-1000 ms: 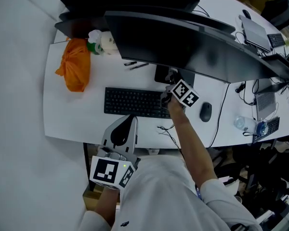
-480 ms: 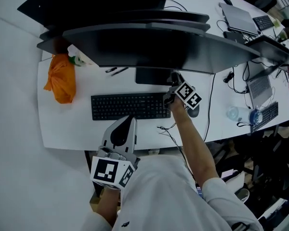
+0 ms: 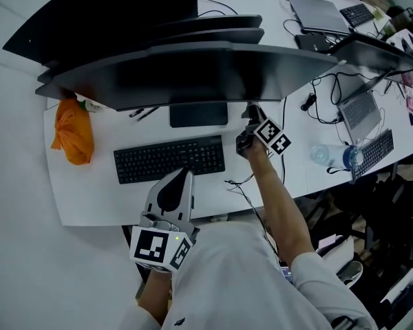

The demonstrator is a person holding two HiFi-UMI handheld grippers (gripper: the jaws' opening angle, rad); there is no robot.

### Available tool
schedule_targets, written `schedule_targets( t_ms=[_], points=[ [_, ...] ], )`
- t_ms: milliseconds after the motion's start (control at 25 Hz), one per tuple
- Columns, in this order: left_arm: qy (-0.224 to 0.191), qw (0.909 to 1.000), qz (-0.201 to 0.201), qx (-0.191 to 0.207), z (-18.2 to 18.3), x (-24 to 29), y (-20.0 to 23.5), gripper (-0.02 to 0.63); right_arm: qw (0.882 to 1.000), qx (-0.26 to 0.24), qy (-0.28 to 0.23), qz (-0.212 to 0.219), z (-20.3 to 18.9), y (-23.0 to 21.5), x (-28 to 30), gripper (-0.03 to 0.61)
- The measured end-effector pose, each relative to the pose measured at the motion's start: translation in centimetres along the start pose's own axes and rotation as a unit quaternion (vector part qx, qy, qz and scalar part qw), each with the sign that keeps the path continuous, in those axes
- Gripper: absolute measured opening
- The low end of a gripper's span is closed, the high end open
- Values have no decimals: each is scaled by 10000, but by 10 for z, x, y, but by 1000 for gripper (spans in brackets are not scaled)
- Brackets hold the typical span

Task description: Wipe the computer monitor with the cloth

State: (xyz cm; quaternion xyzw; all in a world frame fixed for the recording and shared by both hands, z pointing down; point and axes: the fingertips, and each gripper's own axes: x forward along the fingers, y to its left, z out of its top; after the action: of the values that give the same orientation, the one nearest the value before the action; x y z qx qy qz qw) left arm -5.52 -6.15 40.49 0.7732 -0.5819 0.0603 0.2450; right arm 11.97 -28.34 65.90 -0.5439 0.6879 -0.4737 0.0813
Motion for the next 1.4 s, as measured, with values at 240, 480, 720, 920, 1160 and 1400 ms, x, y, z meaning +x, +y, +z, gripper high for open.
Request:
schedule_targets(
  t_ms=[240,480,720,920,1160,1400],
  points=[
    [43,9999,-108,124,5,16,-24,18,9997,151,-175,-37,32,-30,-10,34],
    [87,9997,-146,198,7,26,-39,18,9995,36,-268,-160,57,-54,-18,34],
    [116,9995,-187,235,8,33,-51,18,9978,-316,-472,340,102,-43,-27,35],
    [82,9992,-283,271,11,38,-62,18,9918,-488,-378,1119,129,-1,-35,37],
    [-5,9986,-390,348,19,37,-71,18,9853,51,-564,1611,149,29,-55,37],
    [-60,9981,-458,398,22,33,-75,18,9715,981,-806,2003,166,50,-74,37]
  ],
)
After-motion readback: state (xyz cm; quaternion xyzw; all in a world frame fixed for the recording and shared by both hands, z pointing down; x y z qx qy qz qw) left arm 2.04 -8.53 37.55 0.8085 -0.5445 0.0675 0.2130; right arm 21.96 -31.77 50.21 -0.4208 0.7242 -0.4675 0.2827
